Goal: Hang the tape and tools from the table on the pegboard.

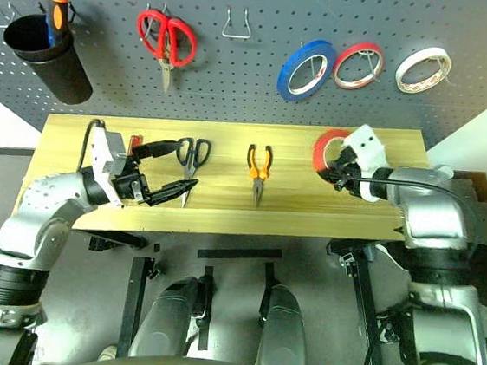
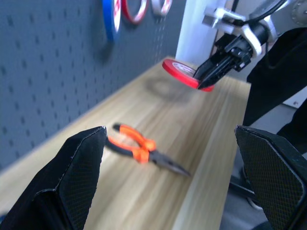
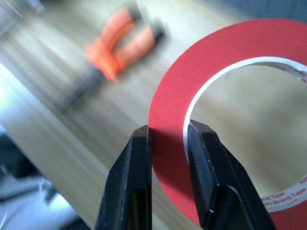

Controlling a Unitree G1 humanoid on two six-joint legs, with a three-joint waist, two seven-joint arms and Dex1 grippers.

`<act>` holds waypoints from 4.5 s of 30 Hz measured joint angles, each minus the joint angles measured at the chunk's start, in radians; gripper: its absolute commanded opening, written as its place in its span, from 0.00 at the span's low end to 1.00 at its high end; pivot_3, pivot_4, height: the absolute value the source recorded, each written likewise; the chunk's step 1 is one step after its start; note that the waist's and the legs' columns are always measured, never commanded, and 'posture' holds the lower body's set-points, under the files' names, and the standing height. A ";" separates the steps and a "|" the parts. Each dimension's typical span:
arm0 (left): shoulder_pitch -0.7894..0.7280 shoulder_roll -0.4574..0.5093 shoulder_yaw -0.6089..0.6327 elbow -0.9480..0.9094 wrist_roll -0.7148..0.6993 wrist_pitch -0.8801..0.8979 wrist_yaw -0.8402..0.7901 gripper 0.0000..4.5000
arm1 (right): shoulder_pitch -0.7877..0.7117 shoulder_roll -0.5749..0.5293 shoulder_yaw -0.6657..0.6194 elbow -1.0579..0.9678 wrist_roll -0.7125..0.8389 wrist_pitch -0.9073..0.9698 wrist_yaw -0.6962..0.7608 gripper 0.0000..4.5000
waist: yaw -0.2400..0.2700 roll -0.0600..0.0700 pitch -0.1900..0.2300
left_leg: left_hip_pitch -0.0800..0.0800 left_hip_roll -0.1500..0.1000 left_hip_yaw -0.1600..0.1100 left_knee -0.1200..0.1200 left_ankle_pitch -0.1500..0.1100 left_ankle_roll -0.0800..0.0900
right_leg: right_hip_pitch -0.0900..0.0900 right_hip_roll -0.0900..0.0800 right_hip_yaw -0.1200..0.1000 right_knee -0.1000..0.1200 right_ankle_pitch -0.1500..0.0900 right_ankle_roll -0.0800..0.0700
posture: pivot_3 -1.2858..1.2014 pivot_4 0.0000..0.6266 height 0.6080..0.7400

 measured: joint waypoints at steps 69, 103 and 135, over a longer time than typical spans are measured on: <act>-0.117 -0.021 -0.025 0.094 0.044 0.035 0.118 1.00 | -0.187 0.051 0.076 0.149 0.020 -0.063 -0.137 1.00 | -0.027 -0.013 -0.110 | 0.003 0.000 -0.001 0.007 0.001 0.000 | 0.004 0.001 0.001 0.007 0.002 0.001 | 0.51 0.23 1.00; 0.058 -0.009 -0.003 0.095 0.171 0.173 0.315 1.00 | -0.463 0.527 0.195 0.694 -0.017 0.275 -0.521 1.00 | -0.022 -0.009 -0.073 | 0.002 0.001 -0.003 0.014 -0.003 0.006 | 0.002 0.000 0.002 0.015 0.002 -0.001 | 0.55 0.55 1.00; 0.098 0.011 0.014 0.016 0.151 0.238 0.339 1.00 | -0.627 0.653 0.161 1.054 -0.134 0.014 -0.651 0.96 | -0.018 -0.008 0.045 | 0.000 0.001 0.007 -0.001 0.000 0.000 | -0.011 -0.002 0.006 0.014 0.002 0.000 | 0.60 0.63 1.00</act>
